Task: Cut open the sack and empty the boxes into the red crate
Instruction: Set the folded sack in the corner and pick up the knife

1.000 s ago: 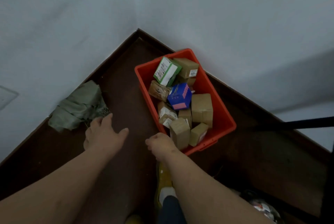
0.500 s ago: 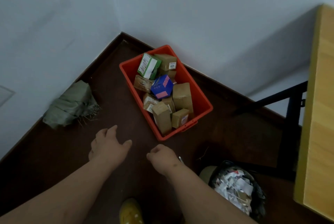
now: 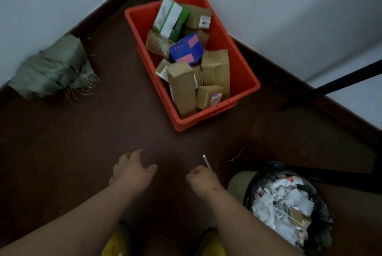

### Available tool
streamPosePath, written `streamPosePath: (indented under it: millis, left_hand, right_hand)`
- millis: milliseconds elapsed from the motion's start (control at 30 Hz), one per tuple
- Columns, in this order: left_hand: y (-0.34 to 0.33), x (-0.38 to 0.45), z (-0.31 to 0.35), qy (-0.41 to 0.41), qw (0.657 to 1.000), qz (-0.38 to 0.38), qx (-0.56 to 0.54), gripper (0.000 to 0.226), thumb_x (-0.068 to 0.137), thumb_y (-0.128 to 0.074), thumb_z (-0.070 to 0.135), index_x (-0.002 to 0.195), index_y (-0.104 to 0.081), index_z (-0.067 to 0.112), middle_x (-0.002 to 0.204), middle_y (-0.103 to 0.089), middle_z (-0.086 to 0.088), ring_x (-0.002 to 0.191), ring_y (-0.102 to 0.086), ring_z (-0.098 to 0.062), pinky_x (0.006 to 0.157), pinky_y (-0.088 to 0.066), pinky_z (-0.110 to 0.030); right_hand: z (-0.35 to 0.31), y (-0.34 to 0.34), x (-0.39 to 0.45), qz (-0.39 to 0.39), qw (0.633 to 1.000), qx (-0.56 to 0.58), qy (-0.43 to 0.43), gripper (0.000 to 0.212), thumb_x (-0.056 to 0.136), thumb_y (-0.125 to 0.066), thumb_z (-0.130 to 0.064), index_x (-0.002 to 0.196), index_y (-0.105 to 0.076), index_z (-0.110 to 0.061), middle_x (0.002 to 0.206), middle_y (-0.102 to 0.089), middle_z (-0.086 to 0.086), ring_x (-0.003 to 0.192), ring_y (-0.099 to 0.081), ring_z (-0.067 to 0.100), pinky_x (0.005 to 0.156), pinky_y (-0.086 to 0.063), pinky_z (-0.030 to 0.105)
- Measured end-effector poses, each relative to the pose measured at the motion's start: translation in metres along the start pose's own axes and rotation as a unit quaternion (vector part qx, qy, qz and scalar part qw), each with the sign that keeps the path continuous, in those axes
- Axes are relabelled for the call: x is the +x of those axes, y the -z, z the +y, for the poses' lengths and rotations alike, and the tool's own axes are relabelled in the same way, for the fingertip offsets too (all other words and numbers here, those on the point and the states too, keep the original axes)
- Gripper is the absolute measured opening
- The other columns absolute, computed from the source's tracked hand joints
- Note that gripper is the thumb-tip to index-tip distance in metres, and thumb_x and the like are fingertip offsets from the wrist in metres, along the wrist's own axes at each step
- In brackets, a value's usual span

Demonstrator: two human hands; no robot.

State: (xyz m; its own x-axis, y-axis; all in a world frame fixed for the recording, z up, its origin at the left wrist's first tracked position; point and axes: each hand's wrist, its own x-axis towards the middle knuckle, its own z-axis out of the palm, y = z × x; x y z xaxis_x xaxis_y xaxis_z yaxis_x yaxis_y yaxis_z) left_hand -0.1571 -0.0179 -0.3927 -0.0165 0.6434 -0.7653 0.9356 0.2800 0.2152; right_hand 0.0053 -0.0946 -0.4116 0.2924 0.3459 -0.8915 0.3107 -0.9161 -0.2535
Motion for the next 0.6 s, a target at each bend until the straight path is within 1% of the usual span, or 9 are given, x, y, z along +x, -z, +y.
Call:
streamPosePath:
  millis: [67,100,167,233,267,367,433,533,600]
  left_hand:
    - [-0.024,0.026,-0.007,-0.010,1.000,-0.008,0.010,0.070,0.085,-0.058,0.051,0.146,-0.032,0.029,0.152,-0.028,-0.010,0.137,-0.034,-0.036,0.112,-0.034,-0.046]
    - [-0.035,0.041,-0.010,-0.016,1.000,-0.013,0.015,0.070,0.085,-0.058,0.051,0.146,-0.033,0.029,0.152,-0.028,-0.010,0.137,-0.034,-0.036,0.112,-0.034,-0.045]
    - [-0.052,0.072,-0.017,-0.028,0.999,-0.015,0.031,0.069,0.085,-0.059,0.052,0.145,-0.035,0.029,0.152,-0.029,-0.011,0.137,-0.033,-0.036,0.113,-0.033,-0.045]
    - [-0.066,0.105,-0.022,-0.035,0.998,-0.011,0.054,0.069,0.083,-0.058,0.054,0.144,-0.037,0.030,0.150,-0.032,-0.012,0.137,-0.034,-0.036,0.112,-0.033,-0.044]
    - [-0.071,0.121,-0.024,-0.037,0.997,-0.011,0.066,0.068,0.083,-0.058,0.055,0.143,-0.037,0.030,0.150,-0.033,-0.012,0.137,-0.034,-0.036,0.112,-0.033,-0.044]
    - [-0.086,0.163,-0.026,-0.044,0.995,-0.005,0.087,0.065,0.083,-0.056,0.056,0.142,-0.041,0.031,0.148,-0.036,-0.014,0.136,-0.036,-0.036,0.112,-0.034,-0.044]
    - [-0.096,0.183,-0.023,-0.055,0.994,-0.003,0.093,0.063,0.084,-0.055,0.055,0.140,-0.044,0.031,0.147,-0.037,-0.013,0.135,-0.037,-0.036,0.112,-0.035,-0.043]
    - [-0.109,0.201,-0.018,-0.073,0.991,-0.018,0.108,0.062,0.082,-0.053,0.057,0.139,-0.046,0.032,0.147,-0.038,-0.011,0.136,-0.038,-0.034,0.111,-0.035,-0.042]
    - [-0.112,0.207,-0.017,-0.086,0.987,-0.022,0.132,0.064,0.079,-0.052,0.060,0.137,-0.048,0.033,0.147,-0.040,-0.010,0.136,-0.037,-0.032,0.111,-0.035,-0.043]
  right_hand:
    - [0.018,-0.006,0.036,0.010,1.000,-0.003,-0.007,0.023,0.090,-0.050,-0.015,0.067,-0.050,-0.017,0.088,-0.060,0.006,0.112,-0.061,0.031,0.085,-0.046,0.029]
    - [0.026,-0.009,0.054,0.015,1.000,-0.004,-0.012,0.022,0.090,-0.049,-0.015,0.068,-0.051,-0.018,0.091,-0.064,0.008,0.113,-0.061,0.031,0.080,-0.044,0.027]
    - [0.039,-0.012,0.088,0.022,0.999,-0.007,-0.028,0.013,0.092,-0.048,-0.016,0.091,-0.061,-0.017,0.116,-0.066,0.013,0.117,-0.058,0.030,0.081,-0.043,0.027]
    - [0.051,-0.013,0.123,0.040,0.998,-0.020,-0.045,0.031,0.093,-0.046,-0.016,0.119,-0.062,-0.009,0.127,-0.061,0.015,0.120,-0.057,0.030,0.090,-0.046,0.029]
    - [0.057,-0.014,0.140,0.053,0.997,-0.026,-0.052,0.034,0.093,-0.046,-0.016,0.122,-0.060,-0.006,0.128,-0.061,0.016,0.120,-0.057,0.031,0.091,-0.046,0.029]
    - [0.075,-0.018,0.185,0.093,0.992,-0.056,-0.066,0.031,0.092,-0.047,-0.015,0.119,-0.058,-0.003,0.129,-0.060,0.017,0.121,-0.056,0.033,0.091,-0.045,0.030]
    - [0.085,-0.022,0.208,0.114,0.988,-0.066,-0.077,0.033,0.092,-0.048,-0.016,0.122,-0.054,-0.004,0.131,-0.057,0.017,0.122,-0.055,0.034,0.093,-0.045,0.034]
    - [0.095,-0.028,0.230,0.152,0.981,-0.088,-0.084,0.041,0.089,-0.049,-0.021,0.129,-0.048,-0.011,0.135,-0.050,0.014,0.125,-0.052,0.035,0.100,-0.045,0.043]
    - [0.100,-0.030,0.239,0.164,0.975,-0.122,-0.086,0.040,0.089,-0.050,-0.025,0.128,-0.049,-0.016,0.134,-0.050,0.009,0.124,-0.052,0.033,0.099,-0.043,0.045]
